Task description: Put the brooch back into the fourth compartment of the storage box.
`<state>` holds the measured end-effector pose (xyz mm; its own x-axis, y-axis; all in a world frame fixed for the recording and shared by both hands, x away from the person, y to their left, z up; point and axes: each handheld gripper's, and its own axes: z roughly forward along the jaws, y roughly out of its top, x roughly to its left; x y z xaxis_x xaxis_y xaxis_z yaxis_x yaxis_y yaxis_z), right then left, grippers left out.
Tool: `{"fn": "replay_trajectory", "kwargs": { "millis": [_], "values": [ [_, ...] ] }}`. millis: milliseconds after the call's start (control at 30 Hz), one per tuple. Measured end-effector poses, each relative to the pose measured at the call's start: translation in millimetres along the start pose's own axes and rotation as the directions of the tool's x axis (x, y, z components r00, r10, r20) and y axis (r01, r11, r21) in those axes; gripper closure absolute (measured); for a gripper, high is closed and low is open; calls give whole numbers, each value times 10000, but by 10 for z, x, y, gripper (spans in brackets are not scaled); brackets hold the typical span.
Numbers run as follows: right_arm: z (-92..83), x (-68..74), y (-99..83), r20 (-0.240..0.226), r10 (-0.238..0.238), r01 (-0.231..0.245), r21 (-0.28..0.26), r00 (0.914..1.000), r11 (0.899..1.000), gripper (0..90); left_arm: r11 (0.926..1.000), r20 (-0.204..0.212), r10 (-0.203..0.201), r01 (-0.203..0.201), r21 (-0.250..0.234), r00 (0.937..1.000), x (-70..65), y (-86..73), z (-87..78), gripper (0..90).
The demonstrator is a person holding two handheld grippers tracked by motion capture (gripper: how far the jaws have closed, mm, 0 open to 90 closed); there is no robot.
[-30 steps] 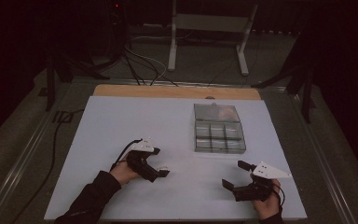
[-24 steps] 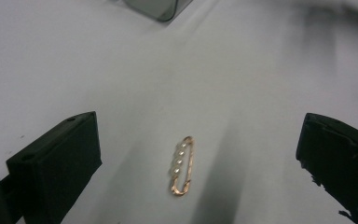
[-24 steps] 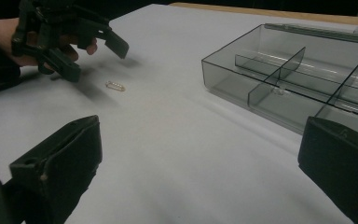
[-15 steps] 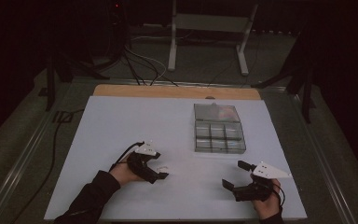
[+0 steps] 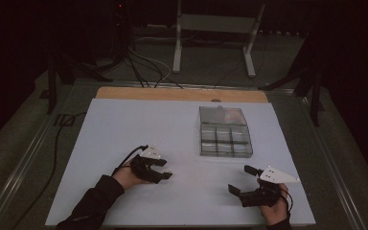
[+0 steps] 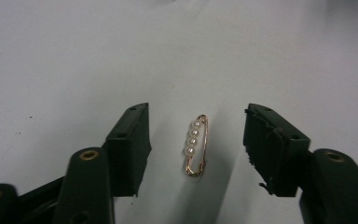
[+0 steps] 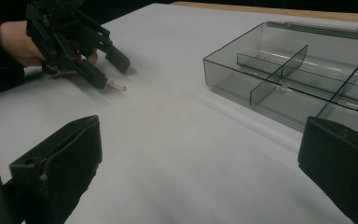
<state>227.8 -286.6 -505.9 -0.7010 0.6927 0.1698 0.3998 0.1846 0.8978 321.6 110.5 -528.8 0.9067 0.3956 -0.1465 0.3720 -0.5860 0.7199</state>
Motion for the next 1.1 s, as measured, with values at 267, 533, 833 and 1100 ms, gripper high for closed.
{"fn": "replay_trajectory", "kwargs": {
  "millis": [267, 533, 833, 1100],
  "values": [
    [4, 4, -5, -19, 4, -4, 20, 10000, 10000, 0, 9998, 172, 61, -64, 195, 9998, 28, -22, 30, 574],
    [3, 5, -3, -14, -26, 26, 13, 10000, 10000, 0, 9982, 57, 470, -471, 380, 9989, -4, 2, 44, 695],
    [6, 7, -8, 1, -24, 24, 50, 10000, 10000, 0, 9927, -193, 911, -893, 813, 9957, -53, 46, 58, 825],
    [1, 3, -8, 18, -23, 23, 31, 10000, 10000, 0, 9905, -23, 1017, -1010, 932, 9948, -78, 67, 68, 875]
  ]
}}
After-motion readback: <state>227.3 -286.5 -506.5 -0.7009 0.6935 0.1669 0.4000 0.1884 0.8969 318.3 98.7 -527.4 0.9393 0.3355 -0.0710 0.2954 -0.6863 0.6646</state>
